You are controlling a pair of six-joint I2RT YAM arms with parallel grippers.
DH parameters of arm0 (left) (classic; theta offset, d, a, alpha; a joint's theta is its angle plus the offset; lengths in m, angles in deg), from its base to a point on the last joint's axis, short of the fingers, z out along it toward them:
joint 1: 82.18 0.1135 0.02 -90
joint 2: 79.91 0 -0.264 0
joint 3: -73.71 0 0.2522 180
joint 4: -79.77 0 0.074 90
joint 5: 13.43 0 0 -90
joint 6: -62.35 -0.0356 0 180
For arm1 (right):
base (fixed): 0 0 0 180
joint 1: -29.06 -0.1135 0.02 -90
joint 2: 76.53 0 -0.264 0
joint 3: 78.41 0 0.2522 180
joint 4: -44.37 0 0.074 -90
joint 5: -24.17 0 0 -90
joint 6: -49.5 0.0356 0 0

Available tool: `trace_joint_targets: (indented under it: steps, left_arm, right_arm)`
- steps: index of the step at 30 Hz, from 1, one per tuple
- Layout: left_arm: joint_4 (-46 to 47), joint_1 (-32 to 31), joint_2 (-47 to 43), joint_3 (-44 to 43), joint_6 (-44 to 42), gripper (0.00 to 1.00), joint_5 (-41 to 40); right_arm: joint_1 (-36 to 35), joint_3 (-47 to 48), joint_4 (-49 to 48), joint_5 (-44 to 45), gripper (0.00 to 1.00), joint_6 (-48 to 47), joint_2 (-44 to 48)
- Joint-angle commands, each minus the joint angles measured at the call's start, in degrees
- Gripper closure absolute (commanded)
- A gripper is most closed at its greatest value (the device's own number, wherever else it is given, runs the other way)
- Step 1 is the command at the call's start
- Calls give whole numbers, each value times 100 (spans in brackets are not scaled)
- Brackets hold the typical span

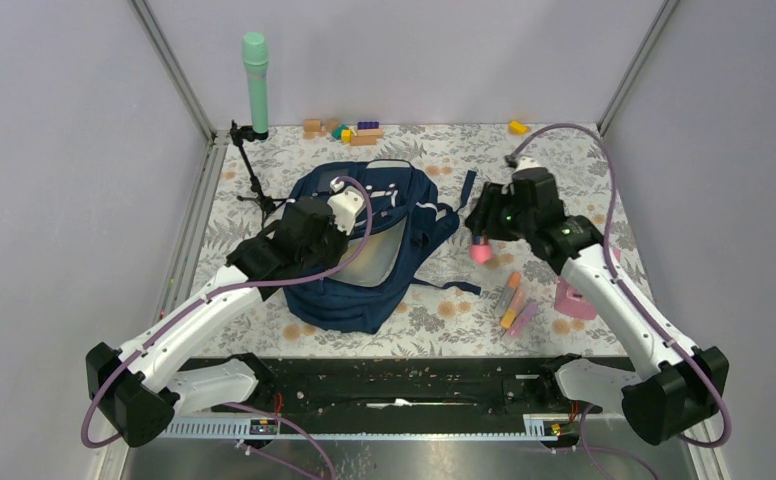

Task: Pack the student bag
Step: Pick up the stationery from the center of the board, then place the stationery in the student bag.

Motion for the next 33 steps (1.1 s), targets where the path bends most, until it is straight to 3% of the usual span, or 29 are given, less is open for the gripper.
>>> trace_joint_targets:
  steps: [1, 9, 17, 33]
  left_arm:
    - [550, -6, -176, -168, 377, 100, 415]
    - [550, 2, -144, -180, 378, 100, 439]
    - [550, 7, -172, -159, 358, 100, 393]
    - [550, 10, -225, -153, 323, 100, 381]
  right_arm:
    - [-857, 105, -582, -944, 100, 1084, -316]
    - [-2411, -51, -1995, -1237, 100, 2603, -1081]
    - [-2807, -212, -3229, -1214, 100, 3958, -1903]
    - [-2829, -375, -4827, 1311, 99, 4747, -2579]
